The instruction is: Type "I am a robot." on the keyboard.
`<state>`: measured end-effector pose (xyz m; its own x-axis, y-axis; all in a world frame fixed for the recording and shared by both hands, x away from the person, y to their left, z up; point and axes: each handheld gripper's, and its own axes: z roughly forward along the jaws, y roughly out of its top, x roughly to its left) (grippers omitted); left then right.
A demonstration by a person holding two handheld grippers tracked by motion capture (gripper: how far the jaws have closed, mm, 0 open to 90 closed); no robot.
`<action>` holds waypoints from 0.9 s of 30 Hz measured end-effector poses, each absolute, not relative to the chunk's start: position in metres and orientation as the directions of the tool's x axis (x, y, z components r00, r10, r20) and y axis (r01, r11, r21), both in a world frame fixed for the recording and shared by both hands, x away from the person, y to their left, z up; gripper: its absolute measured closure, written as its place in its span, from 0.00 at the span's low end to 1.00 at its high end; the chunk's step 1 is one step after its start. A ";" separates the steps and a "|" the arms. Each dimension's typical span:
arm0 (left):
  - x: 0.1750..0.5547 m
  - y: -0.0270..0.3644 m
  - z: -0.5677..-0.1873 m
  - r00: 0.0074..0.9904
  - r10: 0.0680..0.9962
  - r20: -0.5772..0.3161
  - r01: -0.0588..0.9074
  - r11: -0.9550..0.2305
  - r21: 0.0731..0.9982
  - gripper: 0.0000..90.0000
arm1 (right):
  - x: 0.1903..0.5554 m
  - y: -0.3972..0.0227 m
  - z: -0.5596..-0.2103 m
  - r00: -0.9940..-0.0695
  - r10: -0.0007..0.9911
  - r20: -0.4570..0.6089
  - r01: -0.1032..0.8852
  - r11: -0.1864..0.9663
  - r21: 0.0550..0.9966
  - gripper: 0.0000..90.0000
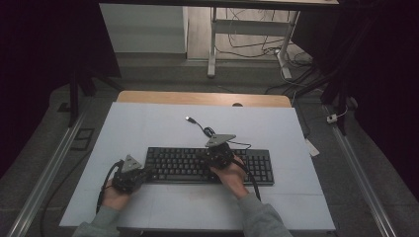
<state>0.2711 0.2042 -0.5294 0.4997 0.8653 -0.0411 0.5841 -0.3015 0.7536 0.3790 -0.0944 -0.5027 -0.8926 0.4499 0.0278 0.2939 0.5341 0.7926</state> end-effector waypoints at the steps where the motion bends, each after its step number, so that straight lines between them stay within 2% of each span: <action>1: 0.271 0.204 -0.530 0.497 0.867 -0.041 0.584 -0.299 0.754 0.99 | 0.379 -0.094 -0.503 -0.893 0.449 0.028 0.293 0.534 0.793 1.00; 27: 0.278 0.204 -0.535 0.486 0.873 -0.046 0.598 -0.294 0.745 0.99 | 0.383 -0.085 -0.510 -0.887 0.462 0.003 0.299 0.570 0.765 1.00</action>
<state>0.2783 0.2037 -0.5350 0.4861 0.8727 -0.0456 0.5981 -0.2942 0.7455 0.3832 -0.0847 -0.5105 -0.8869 0.4619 0.0028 0.2994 0.5702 0.7650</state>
